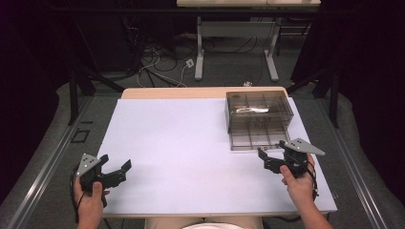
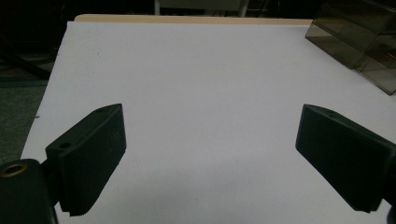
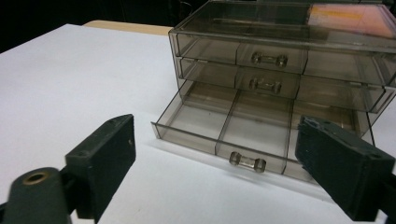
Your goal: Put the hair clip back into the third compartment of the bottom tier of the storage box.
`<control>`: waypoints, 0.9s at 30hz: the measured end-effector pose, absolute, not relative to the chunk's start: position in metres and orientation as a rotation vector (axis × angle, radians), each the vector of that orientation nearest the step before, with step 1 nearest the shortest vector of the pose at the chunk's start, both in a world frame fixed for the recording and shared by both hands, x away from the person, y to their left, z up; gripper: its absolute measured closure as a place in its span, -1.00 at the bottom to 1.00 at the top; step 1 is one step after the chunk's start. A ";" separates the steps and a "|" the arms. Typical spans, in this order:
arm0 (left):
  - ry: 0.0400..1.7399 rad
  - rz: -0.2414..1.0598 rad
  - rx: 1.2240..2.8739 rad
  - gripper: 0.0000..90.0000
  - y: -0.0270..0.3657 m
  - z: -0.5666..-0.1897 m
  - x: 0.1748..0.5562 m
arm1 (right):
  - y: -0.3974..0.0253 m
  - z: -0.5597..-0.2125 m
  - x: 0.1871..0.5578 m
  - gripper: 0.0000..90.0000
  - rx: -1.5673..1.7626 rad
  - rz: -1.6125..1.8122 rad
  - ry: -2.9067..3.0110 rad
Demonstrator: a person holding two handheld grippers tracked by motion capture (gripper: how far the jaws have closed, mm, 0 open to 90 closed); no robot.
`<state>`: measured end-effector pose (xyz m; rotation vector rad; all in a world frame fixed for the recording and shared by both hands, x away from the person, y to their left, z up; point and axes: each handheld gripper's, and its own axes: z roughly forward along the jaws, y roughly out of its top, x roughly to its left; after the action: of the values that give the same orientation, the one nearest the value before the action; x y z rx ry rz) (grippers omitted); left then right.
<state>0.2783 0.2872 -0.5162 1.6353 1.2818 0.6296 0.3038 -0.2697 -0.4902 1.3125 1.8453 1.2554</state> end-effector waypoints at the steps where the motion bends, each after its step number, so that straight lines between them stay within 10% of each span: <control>1: 1.282 0.630 1.635 -0.81 0.287 -0.516 0.278 | -0.270 -0.491 0.302 -0.77 1.314 1.260 1.841; 27: 1.271 0.628 1.635 -0.81 0.286 -0.515 0.278 | -0.263 -0.527 0.290 -0.82 1.263 1.179 1.961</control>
<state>0.2775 0.2856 -0.5153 1.6354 1.2706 0.6281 0.2896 -0.2627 -0.5272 1.2634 1.9606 1.1790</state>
